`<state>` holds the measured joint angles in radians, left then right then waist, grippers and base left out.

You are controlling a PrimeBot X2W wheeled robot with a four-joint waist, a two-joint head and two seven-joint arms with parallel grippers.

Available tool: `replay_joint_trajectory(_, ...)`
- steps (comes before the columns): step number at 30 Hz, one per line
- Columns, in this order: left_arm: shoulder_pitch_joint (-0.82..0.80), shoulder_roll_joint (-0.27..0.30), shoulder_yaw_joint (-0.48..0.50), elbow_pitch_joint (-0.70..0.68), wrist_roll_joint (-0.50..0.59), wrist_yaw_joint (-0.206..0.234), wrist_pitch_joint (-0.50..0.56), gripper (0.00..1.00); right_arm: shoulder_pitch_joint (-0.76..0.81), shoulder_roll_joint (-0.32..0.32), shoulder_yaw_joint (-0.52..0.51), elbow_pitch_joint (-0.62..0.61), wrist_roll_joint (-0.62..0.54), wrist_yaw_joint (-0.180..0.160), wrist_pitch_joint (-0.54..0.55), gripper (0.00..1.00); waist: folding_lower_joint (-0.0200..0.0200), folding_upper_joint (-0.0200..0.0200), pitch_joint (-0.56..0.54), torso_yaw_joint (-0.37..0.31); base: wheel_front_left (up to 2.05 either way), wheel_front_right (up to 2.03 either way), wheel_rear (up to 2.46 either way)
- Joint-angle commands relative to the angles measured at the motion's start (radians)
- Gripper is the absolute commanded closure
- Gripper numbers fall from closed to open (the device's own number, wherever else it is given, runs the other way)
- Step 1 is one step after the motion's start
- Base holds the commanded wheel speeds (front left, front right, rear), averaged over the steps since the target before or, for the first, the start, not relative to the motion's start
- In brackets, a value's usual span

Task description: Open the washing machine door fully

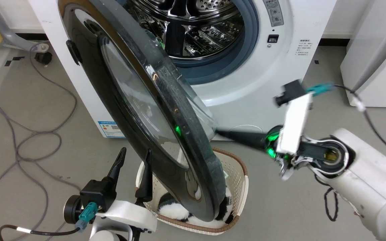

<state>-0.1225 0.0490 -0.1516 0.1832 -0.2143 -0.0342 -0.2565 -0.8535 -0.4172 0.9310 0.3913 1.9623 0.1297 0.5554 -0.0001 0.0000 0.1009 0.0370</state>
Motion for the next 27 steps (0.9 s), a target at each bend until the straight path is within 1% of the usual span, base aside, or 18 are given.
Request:
replay_joint_trajectory(1, 0.011, 0.001, 0.0, 0.0, -0.001, 0.003, -0.005, 0.0, 0.025, -0.012, -0.013, -0.006, -0.006, 0.001, -0.045, 0.0, 0.0001, 0.0, 0.001, 0.0, 0.0, 0.0, 0.0)
replay_joint_trajectory(3, 0.012, 0.001, 0.0, 0.002, -0.003, 0.004, -0.005, 0.0, 0.055, -0.017, -0.042, -0.011, -0.006, 0.001, -0.147, 0.0, 0.0001, 0.0, 0.0, 0.0, 0.0, 0.0, 0.0)
replay_joint_trajectory(7, 0.015, 0.001, 0.002, 0.006, -0.009, 0.008, -0.005, 0.0, 0.133, -0.026, -0.116, -0.003, -0.021, 0.001, -0.4, 0.0, 0.0001, 0.0, -0.006, -0.001, 0.0, 0.0, 0.0)
replay_joint_trajectory(9, 0.019, 0.001, 0.005, 0.006, -0.011, 0.01, -0.005, 0.0, 0.178, -0.039, -0.144, -0.007, -0.05, 0.001, -0.531, 0.0, 0.0001, 0.0, -0.01, -0.002, 0.0, 0.0, 0.0)
replay_joint_trajectory(13, 0.028, 0.001, 0.011, 0.008, -0.012, 0.012, -0.005, 0.0, 0.294, -0.078, -0.182, -0.042, -0.106, 0.001, -0.751, 0.0, 0.0001, 0.0, -0.021, -0.004, 0.0, 0.0, 0.0)
replay_joint_trajectory(15, 0.033, 0.001, 0.015, 0.01, -0.012, 0.012, -0.005, 0.0, 0.358, -0.09, -0.214, -0.055, -0.131, 0.001, -0.802, 0.0, 0.0001, 0.0, -0.026, -0.007, 0.0, 0.0, 0.0)
replay_joint_trajectory(17, 0.039, 0.001, 0.019, 0.012, -0.012, 0.013, -0.005, 0.0, 0.429, -0.094, -0.28, -0.075, -0.161, 0.001, -0.815, 0.0, 0.0001, 0.0, -0.033, -0.011, 0.0, 0.0, 0.0)
replay_joint_trajectory(19, 0.049, 0.001, 0.025, 0.011, -0.012, 0.015, -0.005, 0.0, 0.504, -0.086, -0.396, -0.053, -0.264, 0.001, -0.816, 0.0, 0.0001, 0.0, -0.04, -0.019, 0.0, 0.0, 0.0)
replay_joint_trajectory(22, 0.058, 0.001, 0.031, 0.011, -0.012, 0.015, -0.005, 0.0, 0.62, -0.021, -0.591, -0.051, -0.446, 0.001, -0.817, 0.0, 0.0001, 0.0, -0.046, -0.026, 0.0, 0.0, 0.0)
replay_joint_trajectory(24, 0.063, 0.001, 0.035, 0.012, -0.009, 0.013, -0.005, 0.0, 0.69, 0.027, -0.713, -0.072, -0.601, 0.001, -0.817, 0.0, 0.0001, 0.0, -0.05, -0.03, 0.0, 0.0, 0.0)
replay_joint_trajectory(27, 0.066, 0.001, 0.04, 0.015, -0.006, 0.011, -0.005, 0.0, 0.778, 0.113, -0.881, -0.133, -0.873, 0.001, -0.817, 0.0, 0.0001, 0.0, -0.054, -0.034, 0.0, 0.0, 0.0)
